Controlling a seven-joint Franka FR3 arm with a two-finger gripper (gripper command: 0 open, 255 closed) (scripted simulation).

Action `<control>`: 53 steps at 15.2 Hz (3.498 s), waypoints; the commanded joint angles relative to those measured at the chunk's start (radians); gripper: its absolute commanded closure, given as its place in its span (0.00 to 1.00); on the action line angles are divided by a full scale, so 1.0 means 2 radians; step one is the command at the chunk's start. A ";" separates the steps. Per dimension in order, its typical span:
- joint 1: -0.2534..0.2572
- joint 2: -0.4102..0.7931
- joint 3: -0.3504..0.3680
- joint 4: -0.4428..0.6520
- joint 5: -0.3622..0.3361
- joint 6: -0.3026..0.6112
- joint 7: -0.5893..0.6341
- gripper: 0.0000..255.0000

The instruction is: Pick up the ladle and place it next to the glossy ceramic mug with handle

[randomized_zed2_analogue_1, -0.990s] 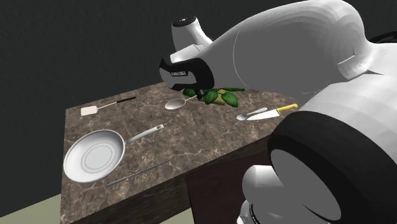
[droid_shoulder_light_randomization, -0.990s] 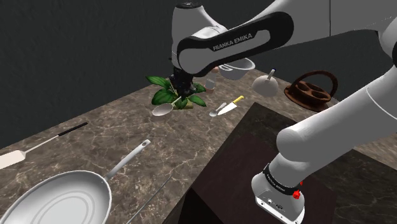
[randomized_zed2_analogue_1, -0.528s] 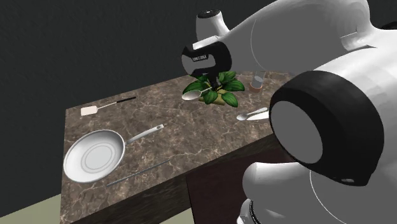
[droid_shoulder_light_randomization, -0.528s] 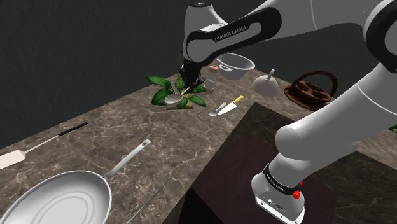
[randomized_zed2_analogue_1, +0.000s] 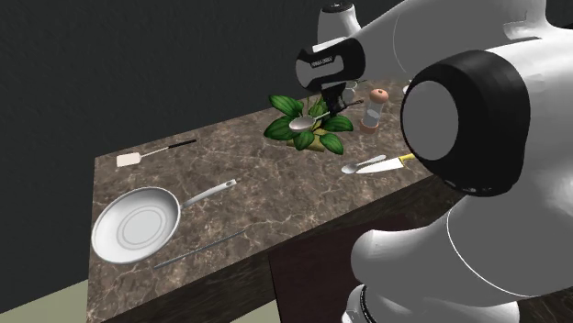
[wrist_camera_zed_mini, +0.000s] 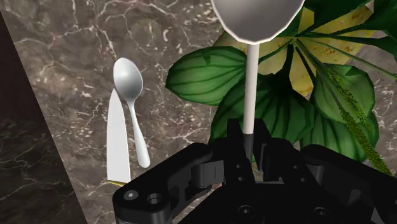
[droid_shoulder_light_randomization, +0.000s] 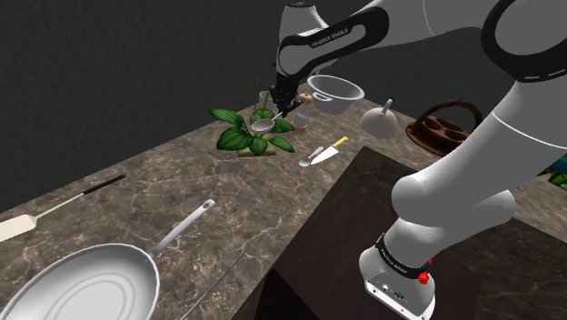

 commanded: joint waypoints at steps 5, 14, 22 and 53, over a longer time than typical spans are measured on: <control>-0.027 0.064 -0.028 0.065 -0.038 -0.008 -0.038 1.00; -0.030 0.117 -0.045 0.084 -0.074 0.017 -0.037 1.00; -0.023 0.148 -0.056 0.066 -0.107 0.059 -0.010 1.00; 0.038 0.115 -0.057 0.061 -0.213 0.006 0.130 1.00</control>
